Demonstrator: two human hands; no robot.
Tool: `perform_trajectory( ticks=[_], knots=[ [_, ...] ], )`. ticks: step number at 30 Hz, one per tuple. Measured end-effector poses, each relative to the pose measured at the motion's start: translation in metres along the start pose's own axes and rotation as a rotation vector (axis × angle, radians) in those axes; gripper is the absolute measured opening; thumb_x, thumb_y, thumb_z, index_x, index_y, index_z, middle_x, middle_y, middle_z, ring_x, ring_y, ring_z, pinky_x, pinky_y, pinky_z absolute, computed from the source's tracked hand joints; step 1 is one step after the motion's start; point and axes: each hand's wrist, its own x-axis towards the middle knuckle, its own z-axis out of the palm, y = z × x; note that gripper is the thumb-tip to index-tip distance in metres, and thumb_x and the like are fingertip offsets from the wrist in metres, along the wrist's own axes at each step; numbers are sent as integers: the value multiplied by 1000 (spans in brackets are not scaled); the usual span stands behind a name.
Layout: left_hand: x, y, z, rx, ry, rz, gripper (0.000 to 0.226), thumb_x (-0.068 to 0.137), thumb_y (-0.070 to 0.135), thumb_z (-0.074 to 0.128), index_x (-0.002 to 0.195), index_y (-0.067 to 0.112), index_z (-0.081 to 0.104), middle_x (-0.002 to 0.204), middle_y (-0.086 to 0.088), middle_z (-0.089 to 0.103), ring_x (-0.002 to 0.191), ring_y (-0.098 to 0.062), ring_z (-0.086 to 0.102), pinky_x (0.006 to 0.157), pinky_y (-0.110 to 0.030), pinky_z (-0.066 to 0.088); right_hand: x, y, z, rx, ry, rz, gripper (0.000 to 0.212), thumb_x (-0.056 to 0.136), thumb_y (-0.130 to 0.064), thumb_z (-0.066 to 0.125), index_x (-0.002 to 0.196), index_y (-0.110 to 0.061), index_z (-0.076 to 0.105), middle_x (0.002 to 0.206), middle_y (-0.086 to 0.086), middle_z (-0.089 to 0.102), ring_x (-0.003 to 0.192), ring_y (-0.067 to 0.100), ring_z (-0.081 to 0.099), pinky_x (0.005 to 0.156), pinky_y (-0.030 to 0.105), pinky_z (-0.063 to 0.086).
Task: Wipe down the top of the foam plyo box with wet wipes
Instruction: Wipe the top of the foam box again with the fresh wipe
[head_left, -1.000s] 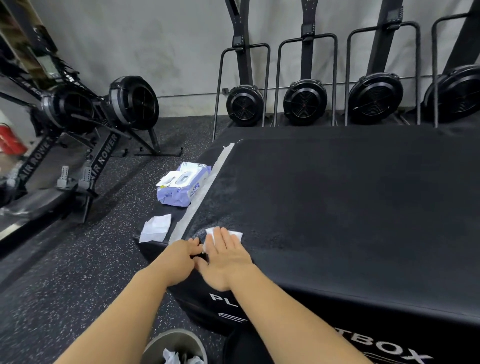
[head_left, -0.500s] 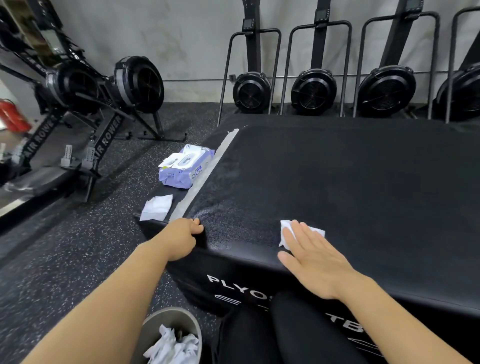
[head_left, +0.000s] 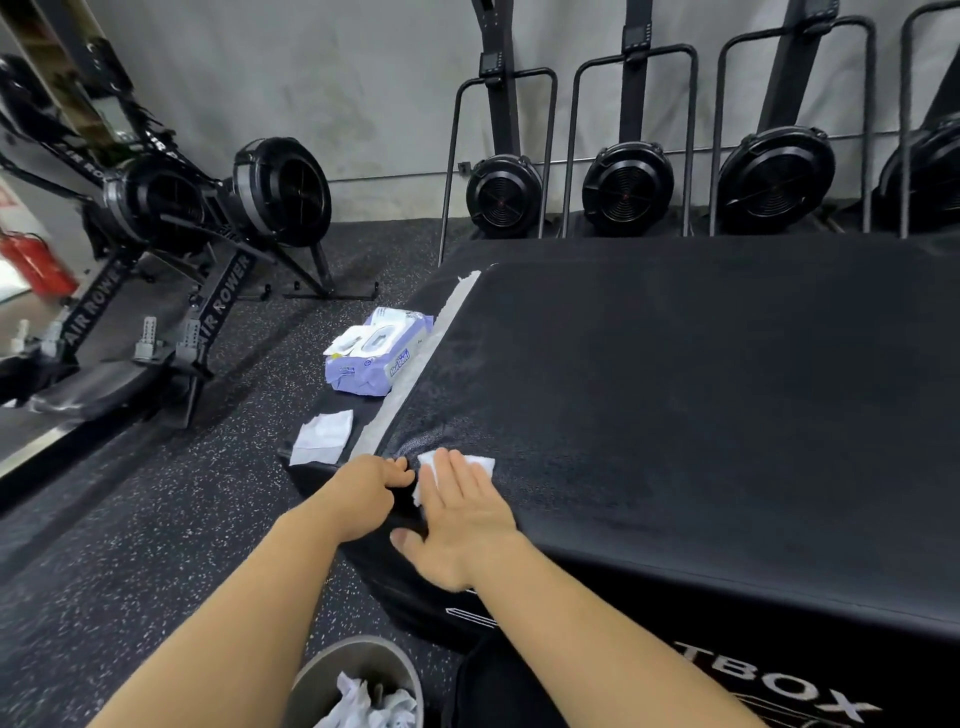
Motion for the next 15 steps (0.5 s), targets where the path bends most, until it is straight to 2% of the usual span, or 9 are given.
perform_trajectory(
  ticks=[3,6,11,15],
  knots=[
    [2,4,-4,21,-10,-13,57,88,-16,33,136,8,54,152,-2,38,143,-14,28,112,-16,15,-11,16,0,-4,25,-76,75,103,-57,17,156,-16,-16,161,3,-29,147,17,-29,120,35,-17],
    [2,8,-7,59,-24,-25,58,88,-16,32,136,9,55,153,-3,37,143,-18,29,112,-19,18,-35,47,6,3,49,-112,72,103,-57,17,157,-21,-14,162,-1,-27,148,12,-27,119,30,-17],
    [1,12,-6,86,-21,-24,53,91,-12,35,137,7,53,154,-7,36,144,-20,28,112,-19,17,-83,99,18,0,92,-41,73,101,-61,16,157,-25,-16,161,-8,-28,146,7,-28,115,24,-19],
    [-2,9,-4,55,-11,-5,52,89,-13,37,136,4,53,152,-8,37,144,-20,29,113,-19,16,-106,115,24,16,98,18,73,100,-62,14,155,-27,-20,159,-11,-31,140,2,-35,114,23,-21]
  ],
)
